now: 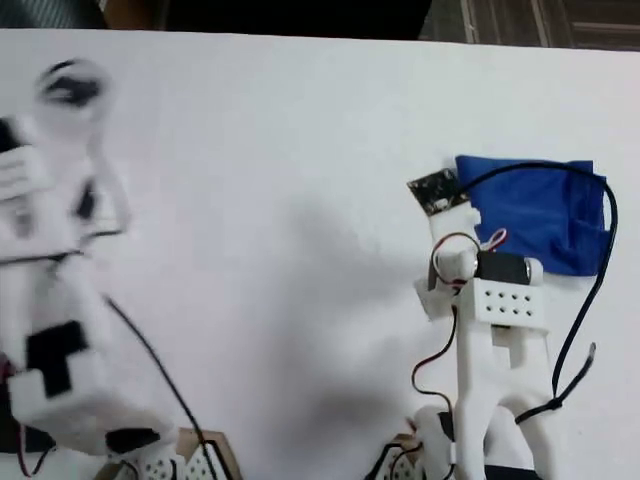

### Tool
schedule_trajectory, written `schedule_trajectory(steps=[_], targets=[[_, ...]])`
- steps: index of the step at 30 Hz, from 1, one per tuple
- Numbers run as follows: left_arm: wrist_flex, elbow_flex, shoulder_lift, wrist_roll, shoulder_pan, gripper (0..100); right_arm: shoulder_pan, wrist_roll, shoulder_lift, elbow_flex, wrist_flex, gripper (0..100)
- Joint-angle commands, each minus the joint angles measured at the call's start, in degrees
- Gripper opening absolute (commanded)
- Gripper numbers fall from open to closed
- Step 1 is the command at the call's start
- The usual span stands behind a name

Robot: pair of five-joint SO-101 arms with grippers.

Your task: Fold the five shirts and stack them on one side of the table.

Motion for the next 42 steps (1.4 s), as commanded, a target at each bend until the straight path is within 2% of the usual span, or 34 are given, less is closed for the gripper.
schedule_trajectory(steps=[1,3,5,10,13,16,17,21,24,29,34,38,40,42], targets=[[3.78,-2.07,-12.22,2.55,16.18,3,0.57,-2.11,-1.63,1.67,-3.12,34.7],[4.13,-1.8,-15.91,2.81,21.27,3,0.66,-2.64,-1.63,3.52,-4.44,34.7],[4.13,-1.54,-18.02,2.81,23.3,3,0.66,-2.64,-1.63,4.75,-4.7,34.7],[4.57,0.92,-17.67,2.46,21.8,4,0.66,-2.46,-1.63,5.36,-4.53,34.7],[4.48,6.46,-15.65,2.2,21.27,14,0.57,-2.46,-1.63,5.19,-4.62,34.7],[4.13,12.09,-13.71,-1.23,19.78,26,0.22,-2.46,-1.63,5.01,-4.62,34.7],[3.08,13.41,-13.54,-1.93,18.46,28,0.13,-2.46,-1.63,5.01,-4.62,34.7],[-1.49,16.04,-13.01,-2.64,10.81,26,-0.4,-2.55,-1.36,4.92,-4.97,34.7],[-2.46,17.8,-13.01,-3.78,7.74,26,-4.18,-2.55,2.33,4.75,-4.18,34.7],[-5.89,25.89,-12.92,-4.92,9.85,26,-12.7,-2.55,14.55,-4.31,-4.26,34.7],[-18.11,36.35,-12.92,-1.49,10.2,26,-14.73,-3.52,29.67,-17.85,-4.26,34.7],[-23.47,40.22,-13.27,0.97,9.93,25,-16.48,-6.51,40.22,-25.76,-4.26,34.7],[-24.62,40.84,-13.36,0.7,9.14,19,-18.15,-8.26,44.09,-29.01,-4.26,34.7],[-25.05,40.57,-13.1,0.62,6.68,8,-19.74,-10.46,46.73,-31.74,-4.26,34.7]])
